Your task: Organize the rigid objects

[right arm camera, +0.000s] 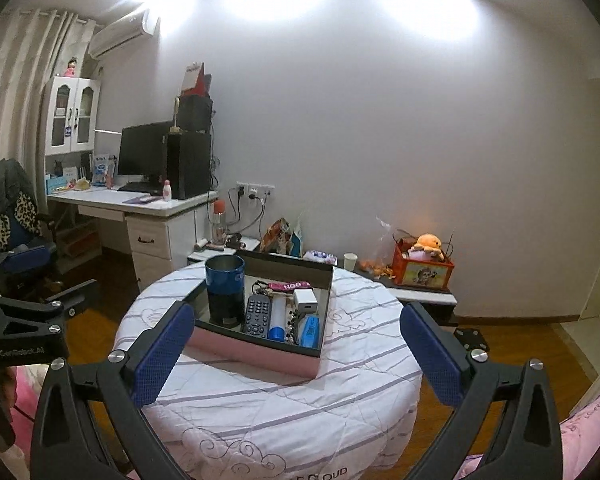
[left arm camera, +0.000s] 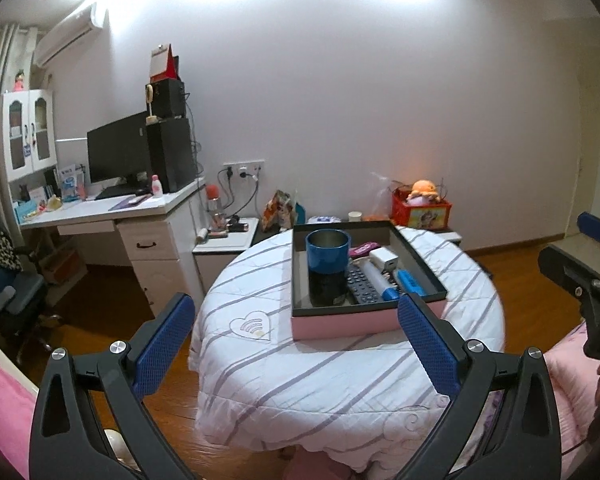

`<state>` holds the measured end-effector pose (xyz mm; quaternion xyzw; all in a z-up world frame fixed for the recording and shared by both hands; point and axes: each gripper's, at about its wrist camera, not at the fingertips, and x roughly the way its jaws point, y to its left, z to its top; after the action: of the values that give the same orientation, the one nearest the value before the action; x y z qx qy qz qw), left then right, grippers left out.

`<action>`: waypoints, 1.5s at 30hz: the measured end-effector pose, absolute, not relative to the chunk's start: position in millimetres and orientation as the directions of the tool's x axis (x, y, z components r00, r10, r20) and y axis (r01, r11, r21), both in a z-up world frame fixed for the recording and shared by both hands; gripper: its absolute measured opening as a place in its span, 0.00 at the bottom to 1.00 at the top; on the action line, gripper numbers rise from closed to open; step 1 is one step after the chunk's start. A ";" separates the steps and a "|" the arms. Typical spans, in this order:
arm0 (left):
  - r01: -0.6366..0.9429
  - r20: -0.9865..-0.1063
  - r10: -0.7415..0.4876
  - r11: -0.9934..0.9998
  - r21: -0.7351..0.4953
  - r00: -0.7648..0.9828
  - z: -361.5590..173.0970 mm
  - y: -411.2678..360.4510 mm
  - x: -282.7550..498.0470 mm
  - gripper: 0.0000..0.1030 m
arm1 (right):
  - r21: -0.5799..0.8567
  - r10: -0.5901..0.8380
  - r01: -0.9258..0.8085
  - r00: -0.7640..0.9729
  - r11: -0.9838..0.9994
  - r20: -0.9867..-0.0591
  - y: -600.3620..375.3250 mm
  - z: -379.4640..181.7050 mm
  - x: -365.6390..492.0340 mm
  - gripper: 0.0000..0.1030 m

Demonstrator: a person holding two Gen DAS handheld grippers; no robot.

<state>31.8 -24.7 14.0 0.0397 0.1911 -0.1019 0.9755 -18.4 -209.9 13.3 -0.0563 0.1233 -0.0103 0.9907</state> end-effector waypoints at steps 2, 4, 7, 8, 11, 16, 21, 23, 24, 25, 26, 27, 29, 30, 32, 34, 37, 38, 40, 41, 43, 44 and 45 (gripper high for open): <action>0.214 -0.367 -0.181 0.976 0.050 0.913 15.9 -25.4 24.2 0.99 | -0.115 -0.034 0.008 0.973 0.993 -0.230 -207.0 12.7 -26.1 1.00; 0.212 -0.350 -0.178 0.976 0.059 0.920 18.6 -26.0 16.2 1.00 | -0.111 -0.036 0.012 0.976 0.994 -0.216 -206.1 14.0 -34.1 1.00; 0.216 -0.311 -0.188 0.975 0.057 0.931 23.4 -25.1 4.1 1.00 | -0.096 -0.031 0.013 0.981 0.995 -0.191 -205.0 16.4 -44.1 1.00; 0.216 -0.302 -0.189 0.975 0.059 0.934 24.4 -24.6 1.1 1.00 | -0.091 -0.032 0.016 0.984 0.996 -0.173 -204.6 17.2 -48.8 1.00; 0.209 -0.275 -0.185 0.976 0.064 0.944 26.4 -23.0 -6.9 1.00 | -0.087 -0.028 0.015 0.988 0.996 -0.152 -203.8 19.8 -55.9 1.00; 0.208 -0.221 -0.195 0.977 0.036 0.956 29.4 -17.4 -18.0 1.00 | -0.090 -0.026 0.016 0.993 0.996 -0.113 -200.9 23.2 -63.8 1.00; 0.220 -0.220 -0.206 0.975 0.040 0.954 26.3 -18.2 -20.4 1.00 | -0.094 -0.023 0.014 0.995 0.995 -0.098 -196.5 22.1 -67.1 1.00; 0.221 -0.225 -0.206 0.974 0.044 0.952 25.1 -19.3 -20.4 1.00 | -0.093 -0.021 0.012 0.995 0.996 -0.100 -195.0 21.1 -66.8 1.00; 0.220 -0.221 -0.205 0.975 0.043 0.953 24.7 -19.4 -21.0 1.00 | -0.098 -0.017 0.007 0.994 0.995 -0.106 -194.6 20.5 -65.8 1.00; 0.224 -0.223 -0.209 0.974 0.042 0.952 24.1 -19.5 -20.6 1.00 | -0.102 -0.019 0.007 0.994 0.995 -0.109 -193.8 20.2 -65.6 1.00; 0.228 -0.225 -0.213 0.973 0.040 0.951 23.7 -19.5 -21.0 1.00 | -0.107 -0.022 0.011 0.994 0.994 -0.106 -193.1 19.8 -66.0 1.00; 0.229 -0.223 -0.215 0.973 0.038 0.951 23.4 -19.9 -21.6 1.00 | -0.109 -0.022 0.010 0.994 0.994 -0.106 -192.7 19.0 -65.9 1.00; 0.231 -0.220 -0.218 0.972 0.037 0.951 23.4 -19.1 -22.4 1.00 | -0.109 -0.023 0.011 0.994 0.994 -0.106 -191.9 18.5 -65.7 1.00; 0.234 -0.220 -0.221 0.972 0.034 0.950 23.9 -18.2 -23.2 1.00 | -0.109 -0.023 0.011 0.994 0.994 -0.107 -191.4 18.4 -66.1 1.00; 0.237 -0.219 -0.226 0.971 0.026 0.949 23.8 -17.1 -23.8 1.00 | -0.111 -0.024 0.012 0.994 0.994 -0.106 -190.1 18.2 -66.7 1.00; 0.234 -0.222 -0.223 0.972 0.021 0.949 23.6 -15.3 -23.4 1.00 | -0.113 -0.019 0.007 0.994 0.994 -0.111 -190.1 17.8 -67.1 1.00; 0.229 -0.224 -0.219 0.973 0.021 0.950 22.2 -14.6 -23.0 1.00 | -0.119 -0.015 0.001 0.993 0.993 -0.116 -189.0 16.4 -66.1 1.00; 0.227 -0.226 -0.216 0.974 0.022 0.950 21.6 -15.0 -22.7 1.00 | -0.120 -0.013 -0.001 0.993 0.993 -0.117 -188.6 16.4 -66.2 1.00; 0.225 -0.228 -0.214 0.974 0.026 0.950 21.2 -15.8 -22.3 1.00 | -0.120 -0.008 -0.006 0.993 0.993 -0.119 -187.8 15.4 -66.0 1.00; 0.224 -0.228 -0.212 0.974 0.024 0.950 21.5 -16.0 -22.1 1.00 | -0.120 -0.007 -0.007 0.993 0.993 -0.120 -188.1 15.2 -65.9 1.00; 0.224 -0.230 -0.212 0.974 0.027 0.950 21.1 -16.6 -22.1 1.00 | -0.120 -0.006 -0.009 0.992 0.993 -0.123 -188.2 15.0 -65.4 1.00; 0.223 -0.228 -0.211 0.974 0.028 0.951 21.0 -16.9 -22.5 1.00 | -0.120 -0.008 -0.007 0.992 0.993 -0.124 -188.8 15.4 -65.7 1.00; 0.223 -0.228 -0.211 0.974 0.029 0.951 21.2 -17.3 -22.8 1.00 | -0.120 -0.008 -0.007 0.992 0.993 -0.123 -189.1 15.3 -65.4 1.00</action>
<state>-22.8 -17.3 21.2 0.0273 0.1125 -0.1098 0.9872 -65.4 -189.2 15.3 -0.0604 0.0616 -0.0003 0.9963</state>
